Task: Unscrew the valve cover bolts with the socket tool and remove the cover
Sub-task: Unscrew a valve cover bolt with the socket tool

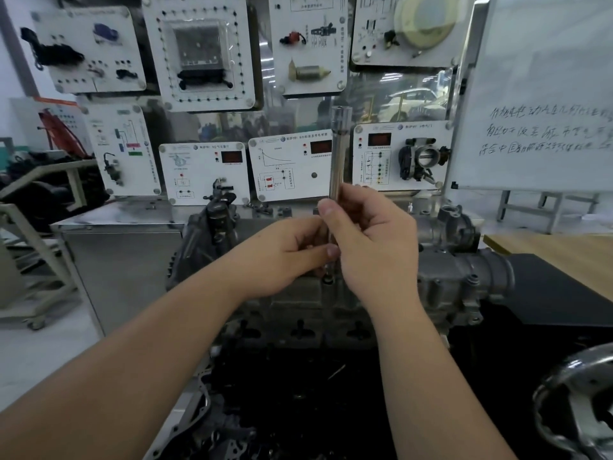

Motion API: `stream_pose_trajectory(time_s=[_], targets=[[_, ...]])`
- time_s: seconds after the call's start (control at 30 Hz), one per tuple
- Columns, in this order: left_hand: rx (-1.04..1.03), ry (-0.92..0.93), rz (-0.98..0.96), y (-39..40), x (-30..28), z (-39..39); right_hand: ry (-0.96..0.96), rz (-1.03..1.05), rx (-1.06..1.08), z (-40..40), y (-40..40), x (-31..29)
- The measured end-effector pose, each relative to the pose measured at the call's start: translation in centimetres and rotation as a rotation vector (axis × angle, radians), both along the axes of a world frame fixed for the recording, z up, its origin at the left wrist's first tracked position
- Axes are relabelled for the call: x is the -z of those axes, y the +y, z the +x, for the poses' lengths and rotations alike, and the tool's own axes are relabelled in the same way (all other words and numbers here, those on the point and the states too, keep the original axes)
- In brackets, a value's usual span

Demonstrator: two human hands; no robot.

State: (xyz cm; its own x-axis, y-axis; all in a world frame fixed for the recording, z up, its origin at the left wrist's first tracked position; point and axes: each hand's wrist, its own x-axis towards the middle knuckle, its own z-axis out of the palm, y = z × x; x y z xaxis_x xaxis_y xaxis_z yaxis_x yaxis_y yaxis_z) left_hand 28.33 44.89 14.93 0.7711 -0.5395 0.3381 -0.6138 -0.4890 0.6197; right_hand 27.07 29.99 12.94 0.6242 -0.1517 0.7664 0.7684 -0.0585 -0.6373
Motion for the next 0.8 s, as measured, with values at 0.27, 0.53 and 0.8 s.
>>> stream_pose_trajectory(time_s=[0.27, 0.53, 0.8], targets=[[0.019, 0.013, 0.003, 0.5, 0.0, -0.2, 0.024, -0.153, 0.054, -0.4, -0.3, 0.0], [0.000, -0.033, -0.036, 0.4, 0.4, 0.1, -0.005, -0.114, 0.153, 0.4, 0.3, 0.4], [-0.042, -0.038, -0.018, 0.2, 0.1, 0.5, 0.042, -0.060, -0.069, 0.4, -0.4, -0.2]])
